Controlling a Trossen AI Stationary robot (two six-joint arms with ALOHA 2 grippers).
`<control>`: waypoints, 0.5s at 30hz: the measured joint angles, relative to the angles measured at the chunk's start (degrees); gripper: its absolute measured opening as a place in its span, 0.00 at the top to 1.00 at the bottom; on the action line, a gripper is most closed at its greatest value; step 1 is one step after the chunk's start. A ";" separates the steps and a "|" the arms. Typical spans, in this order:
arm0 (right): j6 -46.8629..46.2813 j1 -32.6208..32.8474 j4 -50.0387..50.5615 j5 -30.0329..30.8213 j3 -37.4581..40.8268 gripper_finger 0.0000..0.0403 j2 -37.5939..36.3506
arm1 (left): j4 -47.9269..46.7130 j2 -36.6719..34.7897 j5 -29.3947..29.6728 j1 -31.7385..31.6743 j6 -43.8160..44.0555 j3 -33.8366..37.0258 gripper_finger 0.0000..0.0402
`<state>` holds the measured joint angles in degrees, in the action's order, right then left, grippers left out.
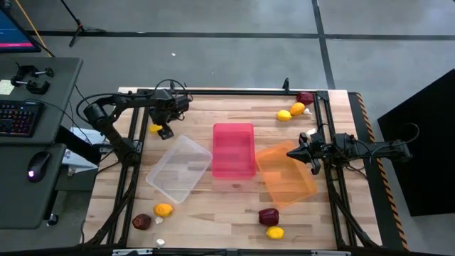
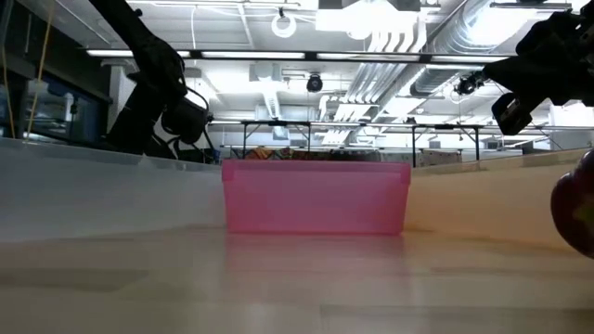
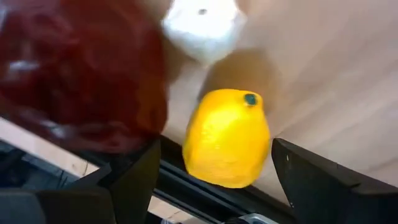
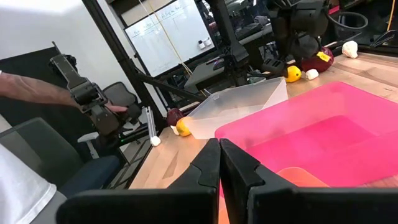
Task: Sort produce into baskets
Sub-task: Put the yellow lemon into the red bin
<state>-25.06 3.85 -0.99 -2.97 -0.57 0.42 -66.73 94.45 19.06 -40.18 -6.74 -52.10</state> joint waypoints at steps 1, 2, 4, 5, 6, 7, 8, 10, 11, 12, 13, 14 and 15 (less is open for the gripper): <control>0.00 0.01 0.00 -0.01 0.01 1.00 0.01 | 0.00 0.00 -0.57 -0.01 -0.99 0.00 0.27; 0.00 0.01 0.00 0.01 -0.01 1.00 0.01 | 0.05 0.00 -0.69 -0.01 -1.93 0.00 0.27; 0.00 0.01 0.00 0.00 -0.01 1.00 0.01 | 0.85 0.00 -0.75 -0.07 -3.97 0.35 0.27; 0.00 0.00 0.00 0.00 0.00 1.00 0.01 | 1.50 0.00 -0.91 -0.25 -4.79 0.81 0.27; 0.00 -0.01 0.00 0.01 0.00 1.00 0.01 | 2.08 0.00 -1.44 -0.43 -5.33 1.43 0.27; 0.01 0.00 0.00 0.01 0.00 1.00 0.00 | 2.61 0.00 -2.17 -0.61 -5.40 2.17 0.27; 0.01 -0.01 0.00 0.00 0.00 1.00 0.00 | 2.97 0.00 -2.96 -0.75 -5.36 3.05 0.27; 0.00 0.00 0.00 0.01 0.00 1.00 0.01 | 3.06 0.00 -3.81 -0.81 -5.13 4.95 0.27; 0.00 -0.01 0.00 0.01 -0.01 1.00 -0.01 | 3.13 0.00 -3.46 -0.80 -5.12 5.81 0.27; 0.00 0.00 -0.01 0.00 0.00 1.00 0.00 | 3.67 0.00 -2.94 -0.80 -5.14 6.70 0.27; 0.00 0.01 -0.02 0.01 0.01 1.00 0.01 | 4.26 0.00 -2.36 -0.80 -5.10 7.51 0.27; 0.00 -0.01 0.00 -0.01 0.01 1.00 -0.01 | 4.76 0.00 -1.85 -0.80 -4.96 8.21 0.27; 0.01 0.00 0.00 0.01 0.00 1.00 0.00 | 5.12 0.00 -1.43 -0.80 -4.68 8.67 0.27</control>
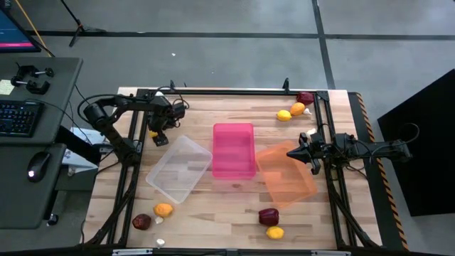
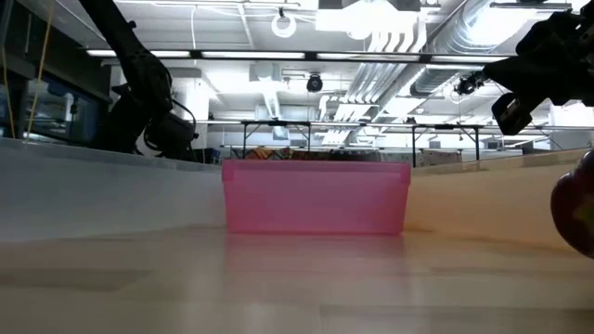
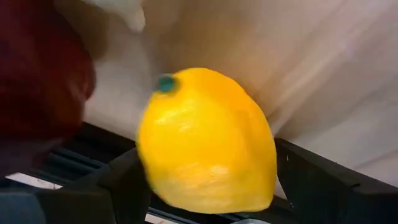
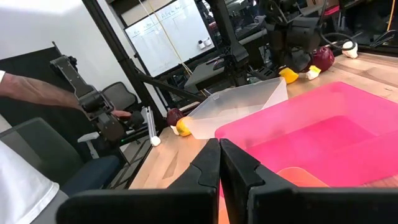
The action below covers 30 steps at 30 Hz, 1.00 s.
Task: Sort produce into baskets
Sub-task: Put the yellow lemon into the red bin
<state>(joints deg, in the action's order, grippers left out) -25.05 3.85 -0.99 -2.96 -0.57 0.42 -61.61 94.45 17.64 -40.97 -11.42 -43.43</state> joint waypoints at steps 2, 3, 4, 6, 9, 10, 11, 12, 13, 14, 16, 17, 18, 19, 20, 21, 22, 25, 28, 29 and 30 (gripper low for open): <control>-0.01 0.01 0.00 -0.01 -0.01 1.00 0.00 | 0.41 -0.11 0.64 0.04 0.93 0.30 0.28; 0.00 -0.01 -0.01 -0.01 0.01 1.00 -0.01 | 0.73 -0.11 0.69 0.04 1.44 0.29 0.29; 0.00 0.00 0.00 -0.01 -0.01 1.00 0.00 | 0.83 -0.11 0.67 0.04 1.80 0.27 0.31; 0.00 -0.01 0.00 -0.01 0.00 1.00 0.01 | 1.04 -0.07 0.70 0.04 2.17 0.08 0.38; -0.01 -0.01 0.00 0.00 0.01 1.00 0.01 | 1.01 -0.02 1.02 0.00 2.79 -0.51 0.54; 0.00 -0.02 0.00 -0.01 0.00 1.00 0.01 | 0.68 -0.03 1.15 0.00 3.09 -0.90 0.59; 0.01 -0.02 0.00 0.00 0.00 1.00 0.01 | -0.14 -0.13 1.37 0.00 3.38 -1.51 0.63; 0.00 0.00 0.00 0.00 0.01 1.00 0.00 | -1.75 -0.34 1.41 0.00 3.39 -2.67 0.64; -0.01 -0.02 0.00 0.00 -0.01 1.00 0.01 | -4.11 -0.85 1.39 0.00 3.53 -3.91 0.64; -0.01 -0.01 0.00 0.00 -0.01 1.00 -0.01 | -7.03 -1.40 1.27 0.00 3.86 -5.39 0.64; -0.01 -0.02 0.00 0.00 -0.01 1.00 -0.01 | -11.95 -3.14 1.06 0.05 3.94 -9.29 0.64; 0.00 -0.01 -0.01 -0.01 0.00 1.00 0.01 | -14.13 -4.26 1.04 0.24 4.48 -11.73 0.64; -0.01 -0.02 0.00 -0.02 0.01 1.00 0.01 | -15.90 -5.51 0.96 0.44 5.31 -14.19 0.64; -0.01 -0.02 0.00 0.00 -0.01 1.00 0.01 | -17.02 -6.90 0.47 0.66 6.33 -16.69 0.64; -0.01 -0.02 0.00 0.00 -0.01 1.00 0.01 | -16.88 -8.43 -0.59 0.95 7.50 -19.26 0.64; -0.01 0.01 0.00 0.00 -0.01 1.00 0.01 | -15.40 -10.08 -2.77 1.42 9.35 -21.55 0.63; 0.00 -0.02 0.00 -0.01 0.01 1.00 0.01 | -12.74 -11.81 -5.72 2.02 11.64 -23.22 0.61; 0.01 -0.02 0.00 0.00 -0.01 1.00 0.01 | -0.73 -16.24 -15.82 5.38 16.57 -24.62 0.55; -0.01 -0.02 0.00 0.00 0.01 1.00 0.00 | 8.96 -16.98 -19.34 11.94 19.21 -23.60 0.55; 0.01 -0.02 0.00 0.00 0.00 1.00 0.00 | 11.22 -16.34 -19.76 14.32 20.18 -23.11 0.56; 0.00 -0.02 -0.01 0.00 0.01 1.00 0.01 | 13.81 -15.35 -20.09 17.00 20.98 -22.66 0.57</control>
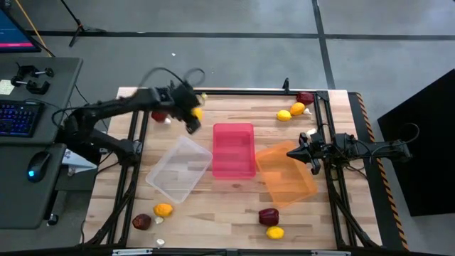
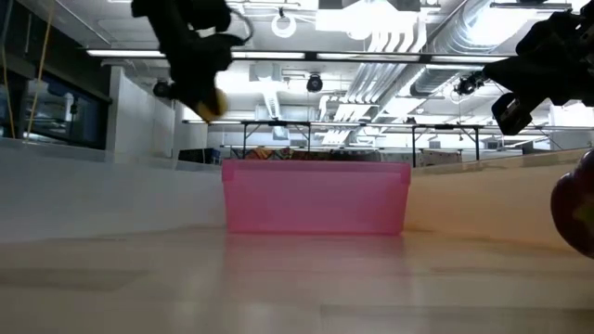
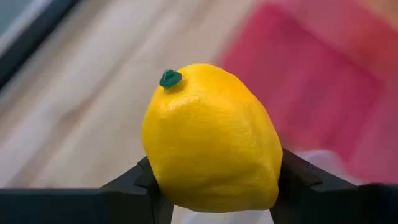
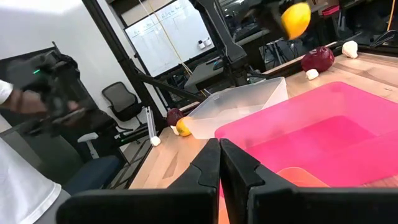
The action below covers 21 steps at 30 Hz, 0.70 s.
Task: Sort produce into baskets
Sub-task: Put the yellow lemon into the red bin
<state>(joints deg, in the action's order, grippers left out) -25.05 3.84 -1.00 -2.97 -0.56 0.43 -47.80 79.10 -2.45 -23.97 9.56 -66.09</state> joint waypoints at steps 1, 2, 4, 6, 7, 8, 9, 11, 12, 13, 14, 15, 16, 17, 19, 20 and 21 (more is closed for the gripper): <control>-0.01 0.01 0.00 0.00 -0.01 1.00 0.00 | 3.20 1.33 -0.09 2.44 0.78 0.31 0.57; -0.01 0.00 0.01 0.01 -0.02 1.00 0.00 | 6.72 2.77 -0.12 4.75 1.07 0.52 0.57; -0.01 0.02 -0.01 0.00 0.00 1.00 0.00 | 12.98 6.16 -0.14 8.67 0.89 0.59 0.57; 0.01 0.00 0.01 0.01 0.00 1.00 0.00 | 19.70 9.49 -0.25 11.51 1.06 0.42 0.54; 0.01 0.00 0.01 0.01 -0.02 1.00 -0.02 | 21.51 11.24 -0.42 12.52 1.46 -0.10 0.52; -0.01 0.02 0.01 0.01 -0.02 1.00 -0.02 | 22.54 12.75 -0.78 13.25 1.97 -0.95 0.50; -0.01 0.00 0.01 -0.02 -0.02 1.00 -0.01 | 22.82 14.31 -1.57 13.60 2.21 -2.14 0.48; -0.01 0.02 0.01 0.00 0.00 1.00 -0.02 | 21.98 16.81 -2.47 14.03 2.11 -4.60 0.43; 0.00 0.00 0.00 0.00 0.00 1.00 -0.01 | 20.93 17.69 -2.62 14.04 1.70 -5.79 0.40; 0.00 0.00 0.01 0.01 -0.01 1.00 -0.01 | 19.86 18.40 -2.64 13.93 0.84 -6.91 0.38; -0.01 0.00 0.01 -0.01 0.00 1.00 -0.01 | 18.52 18.91 -2.64 13.69 -0.31 -8.19 0.36; -0.01 0.02 -0.01 -0.01 0.00 1.00 -0.02 | 17.20 19.11 -2.61 13.32 -1.56 -9.35 0.34; -0.01 0.00 0.01 -0.02 0.00 1.00 -0.02 | 15.98 19.06 -2.58 12.92 -2.49 -10.47 0.31; 0.00 0.01 0.00 0.01 -0.01 1.00 -0.01 | 15.03 18.70 -2.57 12.47 -2.92 -11.51 0.30; -0.01 0.00 0.01 0.00 -0.02 1.00 0.00 | 13.45 17.04 -2.56 11.58 -4.45 -12.99 0.27; -0.01 0.01 0.01 0.00 -0.01 1.00 -0.02 | 12.71 15.66 -2.54 11.06 -5.80 -13.24 0.26; -0.01 0.02 0.00 0.00 -0.01 1.00 -0.01 | 12.21 14.06 -2.47 10.60 -7.05 -13.24 0.25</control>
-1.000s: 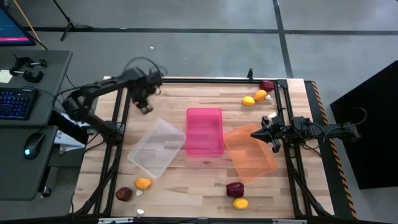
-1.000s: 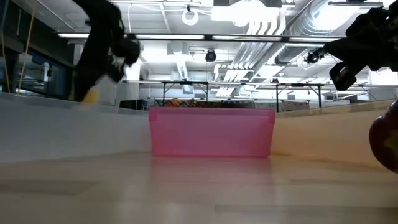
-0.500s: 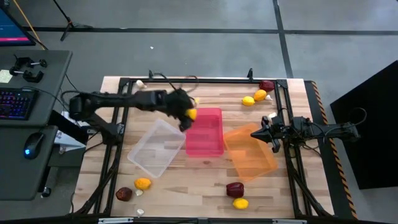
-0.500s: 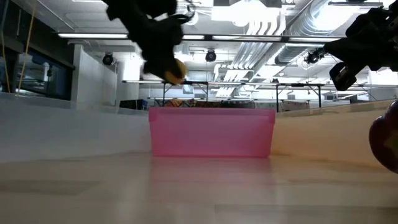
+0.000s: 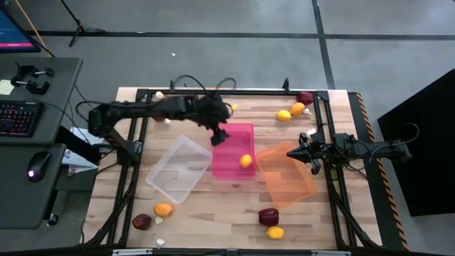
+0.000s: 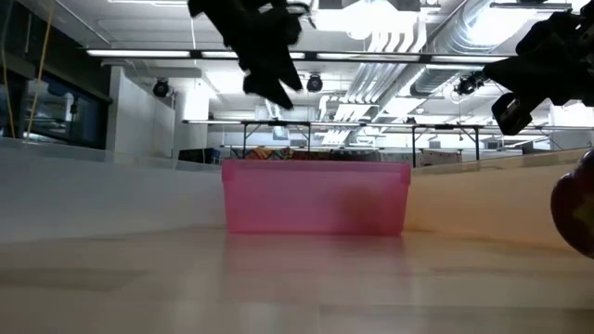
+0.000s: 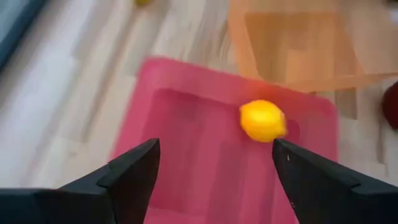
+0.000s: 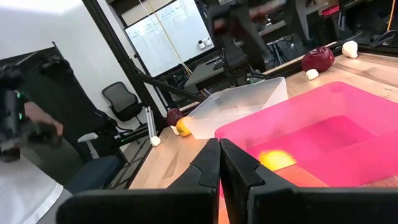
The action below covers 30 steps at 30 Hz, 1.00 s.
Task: Sort produce into baskets
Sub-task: Put the yellow lemon into the red bin
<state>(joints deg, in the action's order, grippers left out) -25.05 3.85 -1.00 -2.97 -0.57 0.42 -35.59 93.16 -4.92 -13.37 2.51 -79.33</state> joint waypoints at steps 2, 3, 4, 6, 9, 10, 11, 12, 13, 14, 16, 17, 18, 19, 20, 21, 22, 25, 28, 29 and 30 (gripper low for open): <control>0.00 -0.01 0.01 -0.01 0.00 1.00 0.00 | 0.58 -3.79 0.34 -1.34 -0.87 0.68 0.25; -0.01 -0.02 0.00 0.00 -0.01 1.00 0.01 | 1.33 -5.81 0.42 -2.12 -0.52 1.50 0.25; -0.01 0.00 -0.01 -0.02 0.01 1.00 -0.01 | 2.68 -7.78 0.48 -3.05 0.37 2.69 0.26; 0.01 -0.02 0.01 0.01 0.00 1.00 -0.01 | 7.56 -11.55 0.56 -4.90 1.78 6.16 0.26; 1.37 -0.08 -0.02 3.08 0.01 1.00 -0.01 | 14.52 -16.73 0.01 -8.05 4.63 12.24 0.26; 1.82 -0.10 -0.01 4.96 0.00 1.00 -0.01 | 16.45 -18.28 -0.61 -9.12 6.16 14.13 0.26; 2.50 -0.10 -0.35 7.05 -0.01 1.00 0.01 | 17.62 -19.82 -1.20 -10.28 7.94 16.03 0.26; 2.55 -0.10 -1.21 9.45 -0.01 1.00 0.01 | 18.62 -21.17 -1.96 -11.30 9.73 17.78 0.26; 0.64 -0.10 -3.23 12.19 0.00 1.00 0.02 | 19.30 -22.45 -2.60 -12.20 11.50 19.37 0.26; -2.99 -0.10 -7.30 15.35 0.01 1.00 0.06 | 19.41 -23.72 -2.96 -13.05 13.04 20.74 0.26; -9.63 -0.10 -17.42 25.22 0.01 1.00 -0.02 | 19.38 -26.29 -3.13 -14.02 15.27 23.02 0.26; -11.31 -0.11 -22.38 30.55 0.01 1.00 -0.04 | 19.53 -27.54 -3.14 -14.49 15.83 23.94 0.26; -11.29 -0.13 -26.82 34.98 0.01 1.00 -0.03 | 19.62 -28.72 -3.11 -14.82 16.44 24.78 0.26; -9.71 -0.13 -30.25 39.01 0.01 1.00 -0.01 | 19.69 -29.74 -2.98 -15.07 16.78 25.44 0.26; -7.77 -0.27 -33.33 42.78 0.01 1.00 0.14 | 19.81 -30.64 -2.79 -15.29 16.94 25.95 0.26; -6.06 -0.66 -36.10 45.89 0.01 1.00 0.57 | 19.75 -31.50 -2.49 -15.54 17.04 26.33 0.26; -5.19 -1.40 -38.73 47.92 0.00 1.00 1.26 | 19.70 -32.23 -2.24 -15.76 17.34 26.50 0.26; -5.14 -4.66 -41.24 47.91 -0.47 1.00 4.87 | 20.11 -33.99 -1.11 -16.41 17.43 26.53 0.26; -9.25 -8.22 -39.43 43.55 -2.39 1.00 10.16 | 20.94 -34.75 0.54 -17.12 17.35 26.53 0.26; -10.45 -9.44 -37.99 41.88 -3.22 1.00 12.25 | 21.37 -34.91 0.60 -17.51 17.04 26.53 0.26; -11.65 -10.68 -35.83 40.47 -4.20 1.00 14.27 | 22.01 -35.02 0.73 -17.94 16.93 26.53 0.26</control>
<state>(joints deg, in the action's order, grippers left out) -36.71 -6.82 -36.83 37.51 -4.76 14.69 -13.57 58.14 -4.20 -31.31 19.44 -52.80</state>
